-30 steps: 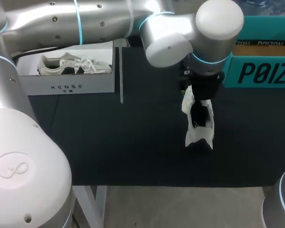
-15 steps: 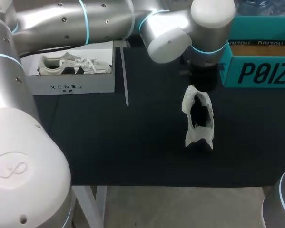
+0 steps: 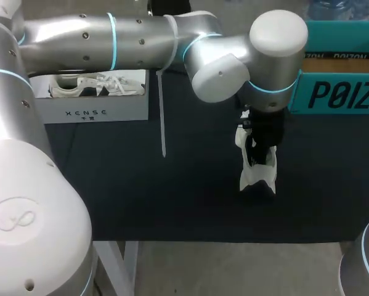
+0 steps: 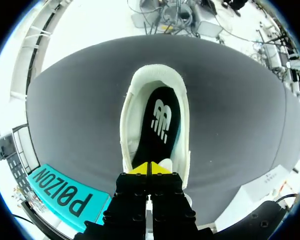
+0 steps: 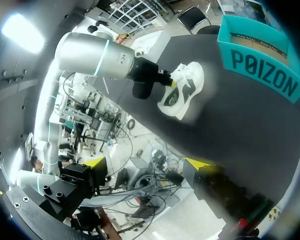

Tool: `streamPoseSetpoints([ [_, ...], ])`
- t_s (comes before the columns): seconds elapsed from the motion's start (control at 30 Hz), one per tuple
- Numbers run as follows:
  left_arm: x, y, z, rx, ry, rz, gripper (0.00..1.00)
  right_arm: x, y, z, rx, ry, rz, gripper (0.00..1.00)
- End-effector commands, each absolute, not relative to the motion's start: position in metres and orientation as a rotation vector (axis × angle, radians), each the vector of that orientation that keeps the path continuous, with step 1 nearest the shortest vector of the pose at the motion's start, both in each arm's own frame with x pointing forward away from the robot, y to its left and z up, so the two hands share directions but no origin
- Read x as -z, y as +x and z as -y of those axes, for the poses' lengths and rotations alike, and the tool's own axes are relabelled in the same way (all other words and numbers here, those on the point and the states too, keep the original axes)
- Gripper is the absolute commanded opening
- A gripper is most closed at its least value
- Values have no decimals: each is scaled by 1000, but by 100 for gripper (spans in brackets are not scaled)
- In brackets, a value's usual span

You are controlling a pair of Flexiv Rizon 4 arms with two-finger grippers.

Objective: Take the shoe out of the shoebox, open the shoe tongue, remove and reinsert the insole, then place the shoe into the shoebox

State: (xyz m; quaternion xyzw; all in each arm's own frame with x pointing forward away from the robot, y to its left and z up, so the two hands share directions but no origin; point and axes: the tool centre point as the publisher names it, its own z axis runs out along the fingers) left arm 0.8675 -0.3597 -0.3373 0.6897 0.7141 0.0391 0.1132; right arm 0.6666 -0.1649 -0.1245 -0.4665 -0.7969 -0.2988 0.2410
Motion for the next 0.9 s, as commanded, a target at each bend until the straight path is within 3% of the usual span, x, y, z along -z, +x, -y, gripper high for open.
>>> streamPoseSetpoints([
  [0.03,336,872,363,-105,2014,-2083,0,125,667,165,815,-1277,2181,100],
  [0.4,295,915,382,-141,1899,-2043,0,125,667,165,815,-1277,2181,100],
  [0.6,298,942,363,-207,1855,-2083,0,125,667,165,815,-1277,2181,100],
  [0.9,316,931,351,-217,1872,-2105,0,125,667,165,815,-1277,2181,100],
])
